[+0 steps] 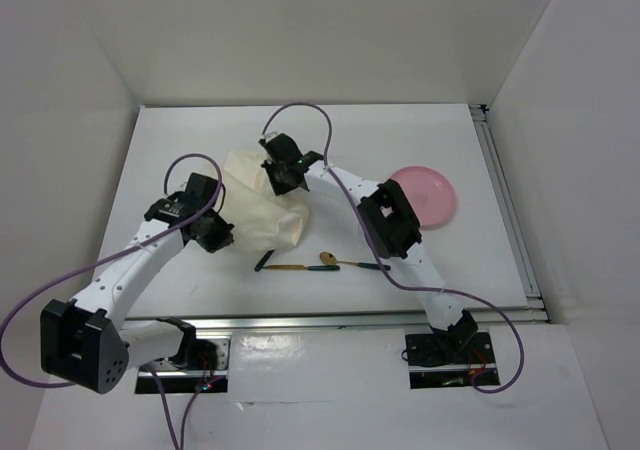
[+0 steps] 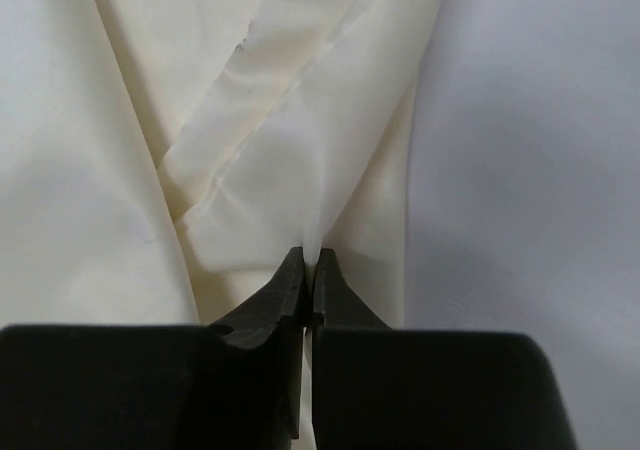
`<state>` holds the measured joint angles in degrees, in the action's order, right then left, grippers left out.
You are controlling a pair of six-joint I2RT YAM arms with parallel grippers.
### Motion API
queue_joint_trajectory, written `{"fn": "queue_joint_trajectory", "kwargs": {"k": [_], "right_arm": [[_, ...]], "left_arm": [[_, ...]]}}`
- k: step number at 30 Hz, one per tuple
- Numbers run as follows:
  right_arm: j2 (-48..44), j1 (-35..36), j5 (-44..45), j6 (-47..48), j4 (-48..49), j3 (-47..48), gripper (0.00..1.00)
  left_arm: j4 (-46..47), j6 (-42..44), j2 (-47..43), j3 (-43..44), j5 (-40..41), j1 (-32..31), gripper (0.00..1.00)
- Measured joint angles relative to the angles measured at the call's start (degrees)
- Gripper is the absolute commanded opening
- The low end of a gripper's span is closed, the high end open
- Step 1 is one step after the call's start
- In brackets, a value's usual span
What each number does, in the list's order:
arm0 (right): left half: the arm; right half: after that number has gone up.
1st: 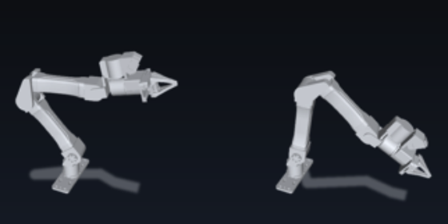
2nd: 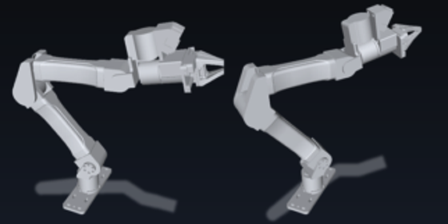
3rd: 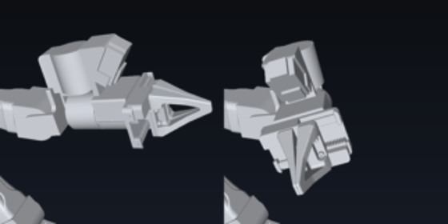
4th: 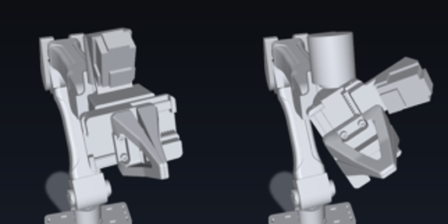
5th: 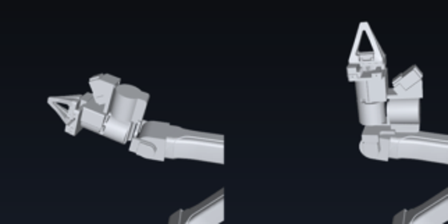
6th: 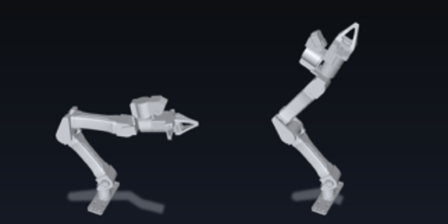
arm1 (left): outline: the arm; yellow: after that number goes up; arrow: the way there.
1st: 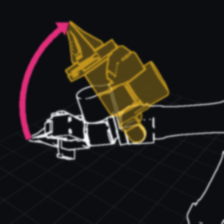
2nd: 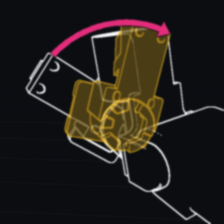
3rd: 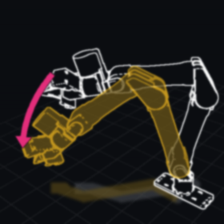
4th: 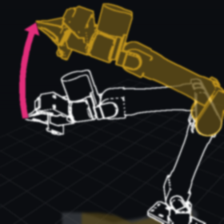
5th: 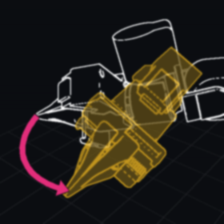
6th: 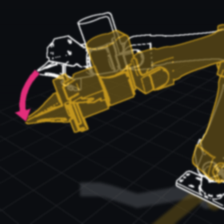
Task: Set the dinner table for one person
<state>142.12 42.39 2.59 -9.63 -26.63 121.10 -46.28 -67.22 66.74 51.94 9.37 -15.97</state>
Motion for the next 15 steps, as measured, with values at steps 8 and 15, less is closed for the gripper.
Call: {"fn": "queue_joint_trajectory", "kwargs": {"k": [8,15], "right_arm": [[-5.8,-6.4,-4.6,-8.6,4.9,-11.3,0.0],[-19.6,-20.2,-6.3,-16.3,8.9,-29.2,0.0]], "left_arm": [[2.1,7.6,12.8,12.5,-0.7,0.0,0.0],[3.8,17.1,29.4,32.2,-4.4,0.3,0.0]]}}
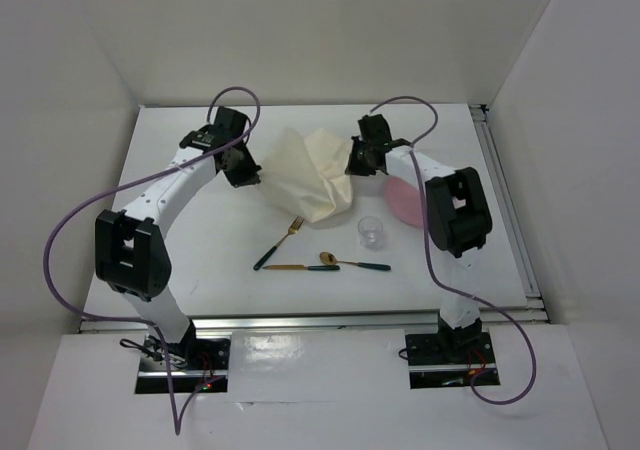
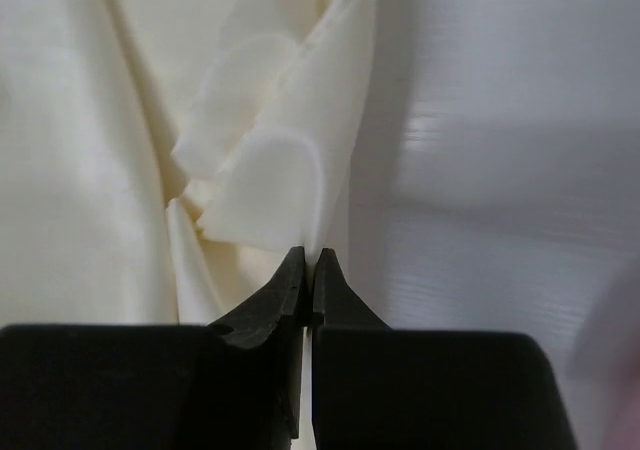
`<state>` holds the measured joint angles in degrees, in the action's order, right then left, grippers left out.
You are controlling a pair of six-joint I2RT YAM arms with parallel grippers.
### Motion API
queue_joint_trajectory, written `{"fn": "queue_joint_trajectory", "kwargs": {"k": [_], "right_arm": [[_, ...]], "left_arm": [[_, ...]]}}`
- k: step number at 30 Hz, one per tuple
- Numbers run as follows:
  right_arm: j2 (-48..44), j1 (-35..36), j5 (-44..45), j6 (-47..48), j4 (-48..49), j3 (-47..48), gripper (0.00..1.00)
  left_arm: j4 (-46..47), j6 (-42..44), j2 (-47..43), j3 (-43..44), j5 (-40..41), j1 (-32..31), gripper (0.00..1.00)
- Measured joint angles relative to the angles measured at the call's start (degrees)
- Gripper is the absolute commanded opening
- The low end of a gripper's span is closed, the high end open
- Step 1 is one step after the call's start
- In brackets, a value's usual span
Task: Set the dinner table for one person
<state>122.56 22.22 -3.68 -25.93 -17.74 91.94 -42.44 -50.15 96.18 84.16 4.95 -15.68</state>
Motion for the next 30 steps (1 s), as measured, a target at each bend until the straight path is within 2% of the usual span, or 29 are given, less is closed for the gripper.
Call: {"fn": "queue_joint_trajectory", "kwargs": {"k": [2,4,5,6,7,10,20,23,27,30], "right_arm": [[-4.2,-2.1,0.6,-1.4,1.3,-4.1,0.02],[-7.2,-2.4,1.1,-2.3,1.9,-6.5,0.11],[-8.1,-2.1,1.2,-2.8,1.9,-6.8,0.2],[-8.5,-1.8,1.4,-3.1,1.9,-6.9,0.42],[-8.7,-1.4,1.7,-3.2,1.9,-6.9,0.55],[-8.7,-0.9,2.9,-3.4,1.8,-7.2,0.72],[-12.1,2.9,13.0,-0.9,0.7,-9.8,0.72],[-11.6,6.3,13.0,2.6,0.1,-8.1,0.71],[-6.4,10.4,11.8,7.3,-1.4,-0.4,0.7],[-2.9,12.7,10.8,9.9,-1.9,2.7,0.65]], "left_arm": [[0.9,1.5,1.8,2.3,-1.2,0.0,0.0],[1.2,2.5,2.4,3.0,-2.4,0.2,0.0],[1.1,3.3,2.4,3.1,-2.9,0.2,0.0],[1.1,3.7,2.5,3.1,-3.5,0.4,0.0],[1.1,3.8,2.6,3.0,-4.1,0.6,0.0],[2.6,4.8,2.6,0.3,-5.6,1.2,0.0],[3.7,5.0,2.7,-16.4,-5.9,3.3,0.0],[3.7,5.0,2.7,-18.0,-5.8,4.1,0.0],[4.2,4.9,2.2,-18.0,-5.7,4.7,0.0],[4.4,4.9,2.1,-18.0,-5.7,4.7,0.0]]}}
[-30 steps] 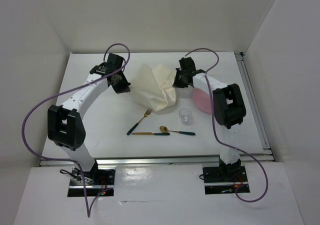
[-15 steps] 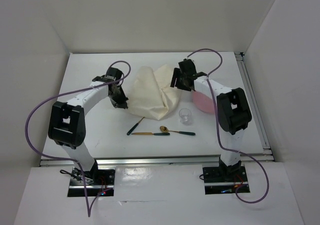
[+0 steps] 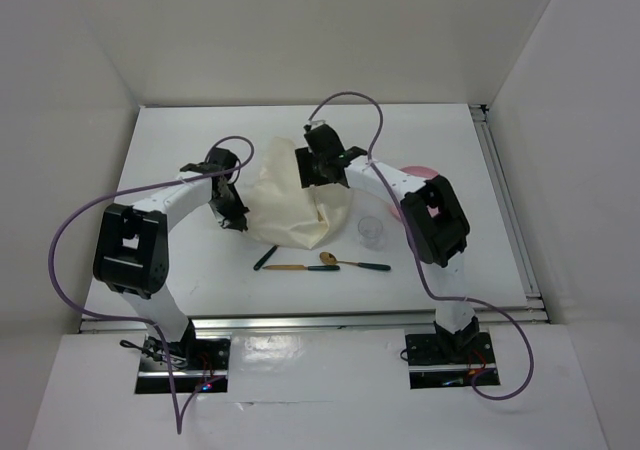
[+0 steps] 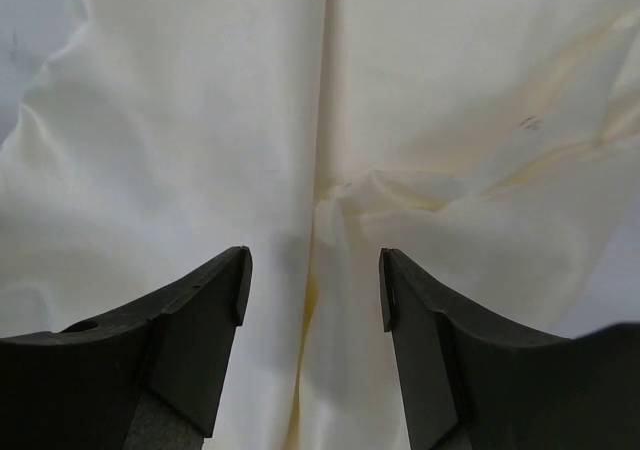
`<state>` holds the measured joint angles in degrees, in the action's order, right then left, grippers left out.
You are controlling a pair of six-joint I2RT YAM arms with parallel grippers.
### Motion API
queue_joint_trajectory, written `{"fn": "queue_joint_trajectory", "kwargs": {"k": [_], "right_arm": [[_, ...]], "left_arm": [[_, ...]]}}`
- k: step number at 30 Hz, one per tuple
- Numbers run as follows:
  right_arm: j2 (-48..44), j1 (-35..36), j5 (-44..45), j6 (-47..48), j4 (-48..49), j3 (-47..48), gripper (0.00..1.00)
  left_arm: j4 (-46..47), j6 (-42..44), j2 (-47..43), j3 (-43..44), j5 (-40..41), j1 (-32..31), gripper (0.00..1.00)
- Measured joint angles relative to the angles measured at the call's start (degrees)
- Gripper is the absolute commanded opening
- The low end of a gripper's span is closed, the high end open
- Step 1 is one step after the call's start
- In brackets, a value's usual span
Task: Set the dinner table for one person
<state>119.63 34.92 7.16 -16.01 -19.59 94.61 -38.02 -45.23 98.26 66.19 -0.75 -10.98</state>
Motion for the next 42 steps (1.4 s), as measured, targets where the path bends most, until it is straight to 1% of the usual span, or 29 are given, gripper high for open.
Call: {"fn": "queue_joint_trajectory", "kwargs": {"k": [3,10,11,14,20,22,25,26,27,29,33,36,38,40,42], "right_arm": [[2.3,1.0,-0.1,1.1,-1.9,0.3,0.62],[3.6,0.8,0.0,1.4,-3.5,-0.9,0.62],[3.6,0.6,-0.1,1.3,-3.6,-1.0,0.57],[3.6,0.4,-0.5,1.1,-3.6,-1.4,0.51],[3.2,-0.6,-3.0,-0.4,-3.0,-3.3,0.51],[3.0,-1.4,-4.2,-1.0,-2.7,-4.6,0.45],[2.8,-2.6,-5.4,-1.7,-2.6,-5.1,0.22],[2.8,-2.8,-5.6,-1.9,-2.6,-5.1,0.1],[2.8,-3.0,-5.8,-2.0,-2.6,-5.1,0.06],[2.8,-3.3,-6.0,-2.3,-2.6,-5.1,0.01],[2.4,-3.9,-7.2,-2.6,-2.7,-4.4,0.0],[2.0,-5.4,-9.0,-2.8,-2.8,-2.1,0.0],[2.0,-7.3,-10.6,-3.1,-3.0,1.2,0.0],[2.0,-9.8,-12.3,-3.6,-3.4,5.7,0.0],[1.6,-12.8,-14.2,-4.2,-1.7,10.3,0.0]], "left_arm": [[0.0,0.0,0.0,0.0,0.0,0.2,0.0],[0.1,0.0,-0.2,0.0,0.0,0.5,0.0],[0.2,0.0,-0.2,0.0,0.0,0.5,0.0],[0.2,0.0,-0.2,0.0,0.0,0.5,0.0],[0.2,0.0,-0.2,0.0,0.0,0.5,0.0],[0.2,0.0,-0.2,0.0,0.0,0.5,0.0],[0.3,0.0,-0.2,0.0,0.0,0.5,0.0],[0.3,0.0,-0.2,0.0,0.0,0.5,0.0],[0.3,0.0,-0.2,0.0,0.0,0.5,0.0],[0.3,0.0,-0.2,0.0,0.0,0.5,0.0],[-0.3,0.1,-0.2,1.2,0.1,0.9,0.0],[-1.4,0.3,0.0,5.0,0.0,1.4,0.0],[-3.1,0.6,1.3,10.1,-0.5,1.8,0.0],[-4.4,1.5,4.2,18.1,-0.9,2.2,0.0],[-5.3,2.1,7.7,27.5,-1.6,2.8,0.0]]}}
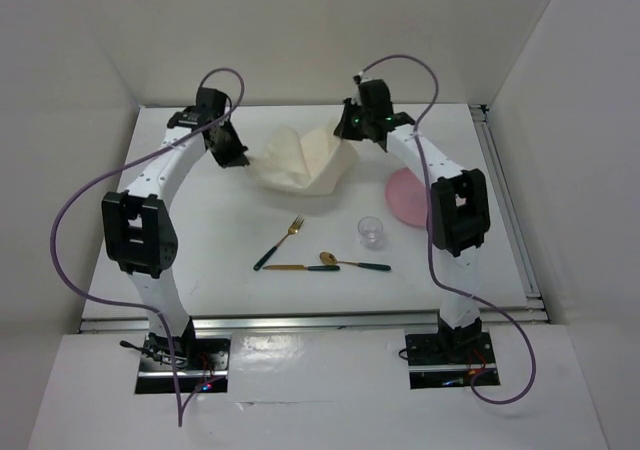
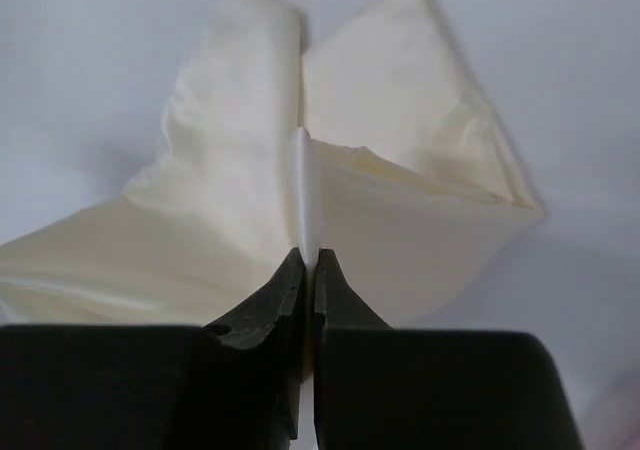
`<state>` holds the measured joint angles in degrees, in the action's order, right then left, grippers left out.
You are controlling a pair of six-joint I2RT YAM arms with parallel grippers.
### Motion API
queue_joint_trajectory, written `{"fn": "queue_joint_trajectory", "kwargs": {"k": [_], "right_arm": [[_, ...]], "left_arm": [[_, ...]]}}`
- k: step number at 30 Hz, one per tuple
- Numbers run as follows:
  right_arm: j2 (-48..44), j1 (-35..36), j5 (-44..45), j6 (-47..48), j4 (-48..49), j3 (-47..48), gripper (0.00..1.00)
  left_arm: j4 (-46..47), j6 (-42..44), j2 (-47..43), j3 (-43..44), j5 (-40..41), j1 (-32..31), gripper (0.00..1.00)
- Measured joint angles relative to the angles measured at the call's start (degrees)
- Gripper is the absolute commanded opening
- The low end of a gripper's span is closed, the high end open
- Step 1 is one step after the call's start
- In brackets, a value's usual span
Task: Set the dinner table for one person
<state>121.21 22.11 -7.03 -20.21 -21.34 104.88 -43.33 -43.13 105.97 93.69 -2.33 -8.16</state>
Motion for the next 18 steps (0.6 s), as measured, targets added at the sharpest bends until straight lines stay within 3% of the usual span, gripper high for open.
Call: {"fn": "queue_joint_trajectory", "kwargs": {"k": [3,6,7,8,9,11,15,18], "right_arm": [[-4.8,-4.0,-2.6,-1.7,5.7,-1.6,0.0],[-15.1,-7.5,-4.2,-4.1,13.3,-13.5,0.0],[-19.4,-8.2,-4.5,-4.7,15.3,-18.8,0.06],[-23.9,-8.4,-4.5,-5.4,17.7,-24.3,0.33],[-27.3,-8.4,-4.4,-5.8,19.1,-29.1,0.51],[-34.2,-7.9,-3.9,-7.0,22.1,-39.2,0.7],[-42.7,-7.5,-1.4,-9.3,22.4,-56.5,0.67],[-42.8,-8.1,0.7,-10.6,18.8,-60.7,0.64]], "left_arm": [[-0.5,1.1,1.9,9.4,-1.2,1.0,0.0],[0.4,1.2,0.6,12.9,-2.6,2.1,0.0],[0.7,1.2,-0.3,12.3,-3.1,2.2,0.0],[1.6,1.3,-1.8,10.2,-3.5,2.5,0.0],[2.3,1.3,-3.2,7.5,-4.0,2.8,0.0],[3.9,1.4,-6.1,0.3,-4.8,3.0,0.0],[6.9,1.4,-8.5,-15.7,-6.1,3.1,0.0],[7.7,1.3,-7.8,-24.8,-6.7,3.0,0.0]]}}
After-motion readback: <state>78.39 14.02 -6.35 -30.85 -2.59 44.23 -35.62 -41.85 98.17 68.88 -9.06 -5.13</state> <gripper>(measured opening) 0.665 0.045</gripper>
